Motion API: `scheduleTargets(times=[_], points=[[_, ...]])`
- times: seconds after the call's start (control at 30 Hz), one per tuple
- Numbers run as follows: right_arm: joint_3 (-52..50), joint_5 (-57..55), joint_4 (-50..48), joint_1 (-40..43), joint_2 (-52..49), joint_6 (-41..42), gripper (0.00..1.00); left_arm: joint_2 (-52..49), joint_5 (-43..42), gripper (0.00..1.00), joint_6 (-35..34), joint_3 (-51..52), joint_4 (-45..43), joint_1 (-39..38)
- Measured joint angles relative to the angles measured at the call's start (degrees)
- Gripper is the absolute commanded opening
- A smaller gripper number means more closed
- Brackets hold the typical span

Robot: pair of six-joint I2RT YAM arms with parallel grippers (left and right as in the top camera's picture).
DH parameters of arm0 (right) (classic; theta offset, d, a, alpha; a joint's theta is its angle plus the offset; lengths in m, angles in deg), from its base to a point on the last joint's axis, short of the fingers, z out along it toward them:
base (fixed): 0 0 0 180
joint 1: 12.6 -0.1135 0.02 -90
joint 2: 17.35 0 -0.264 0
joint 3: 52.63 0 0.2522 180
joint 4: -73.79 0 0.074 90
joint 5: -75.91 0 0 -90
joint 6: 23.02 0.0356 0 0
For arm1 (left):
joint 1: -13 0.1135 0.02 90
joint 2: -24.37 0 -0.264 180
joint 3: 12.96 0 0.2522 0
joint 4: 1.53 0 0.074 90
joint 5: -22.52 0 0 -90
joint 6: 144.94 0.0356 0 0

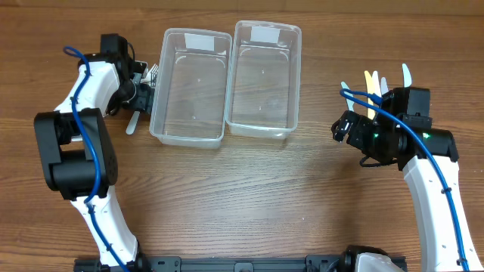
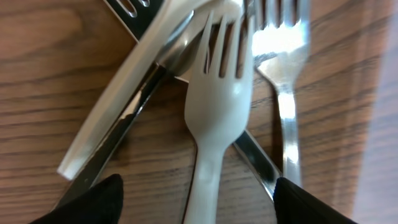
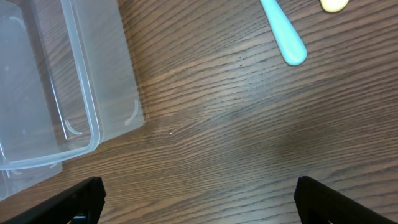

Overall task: Pack container
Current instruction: 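Grasp the white plastic fork with the left gripper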

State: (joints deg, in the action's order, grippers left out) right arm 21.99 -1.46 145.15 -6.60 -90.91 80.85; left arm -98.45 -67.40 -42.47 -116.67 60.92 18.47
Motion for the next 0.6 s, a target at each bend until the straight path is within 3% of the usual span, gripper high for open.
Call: scheduleTargets(times=[0.53,0.6], points=[[0.0,0.0,0.0,0.0,0.0,0.0,1.00,-0.5,0.2,0.38,1.7,-0.2,-2.3,0.0],[0.0,0.0,0.0,0.0,0.0,0.0,1.00,-0.5,0.2,0.39,1.7,-0.2,-2.7,0.0]])
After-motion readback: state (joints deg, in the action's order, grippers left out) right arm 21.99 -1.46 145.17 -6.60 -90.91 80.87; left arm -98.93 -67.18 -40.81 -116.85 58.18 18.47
